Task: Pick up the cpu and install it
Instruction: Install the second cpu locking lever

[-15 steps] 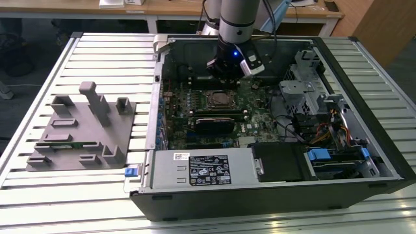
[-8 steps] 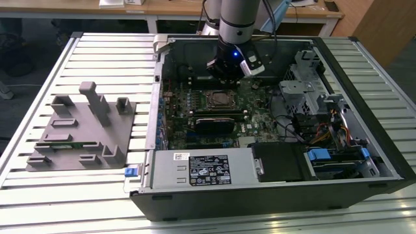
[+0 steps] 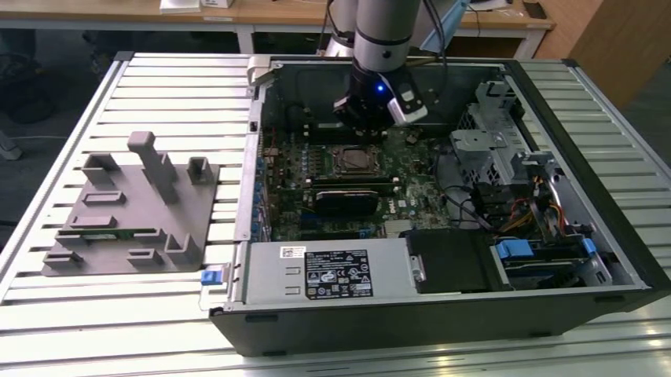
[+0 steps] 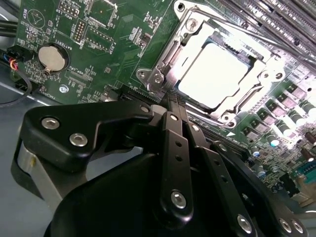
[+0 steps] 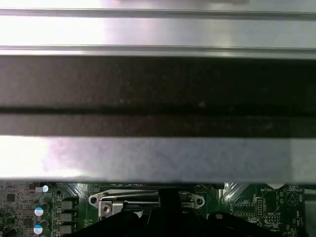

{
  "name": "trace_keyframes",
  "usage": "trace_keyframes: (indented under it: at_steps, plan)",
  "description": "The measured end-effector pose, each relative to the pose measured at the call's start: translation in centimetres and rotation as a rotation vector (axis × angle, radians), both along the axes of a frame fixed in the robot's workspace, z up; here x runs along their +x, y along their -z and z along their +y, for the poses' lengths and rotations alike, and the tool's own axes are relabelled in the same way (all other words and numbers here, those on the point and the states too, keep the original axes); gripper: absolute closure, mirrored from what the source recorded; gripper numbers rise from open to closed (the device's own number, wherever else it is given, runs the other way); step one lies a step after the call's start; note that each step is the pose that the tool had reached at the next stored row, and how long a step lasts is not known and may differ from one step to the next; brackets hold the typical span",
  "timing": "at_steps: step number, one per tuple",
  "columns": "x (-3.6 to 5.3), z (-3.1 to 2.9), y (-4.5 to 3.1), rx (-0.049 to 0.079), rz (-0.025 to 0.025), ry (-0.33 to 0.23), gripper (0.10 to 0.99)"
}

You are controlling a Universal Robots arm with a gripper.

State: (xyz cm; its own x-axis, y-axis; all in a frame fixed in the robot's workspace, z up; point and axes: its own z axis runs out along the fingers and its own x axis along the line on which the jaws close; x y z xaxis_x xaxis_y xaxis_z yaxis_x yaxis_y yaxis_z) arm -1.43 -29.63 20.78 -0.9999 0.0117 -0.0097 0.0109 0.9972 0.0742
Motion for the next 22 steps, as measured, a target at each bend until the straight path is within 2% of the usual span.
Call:
trace_keyframes:
  at_steps: [16,22]
  plan:
    - [0.00,-0.91,0.00,0.001,0.0000,0.000,0.980]
    - [0.00,-0.91,-0.86,0.002,-0.0001,0.000,0.980]
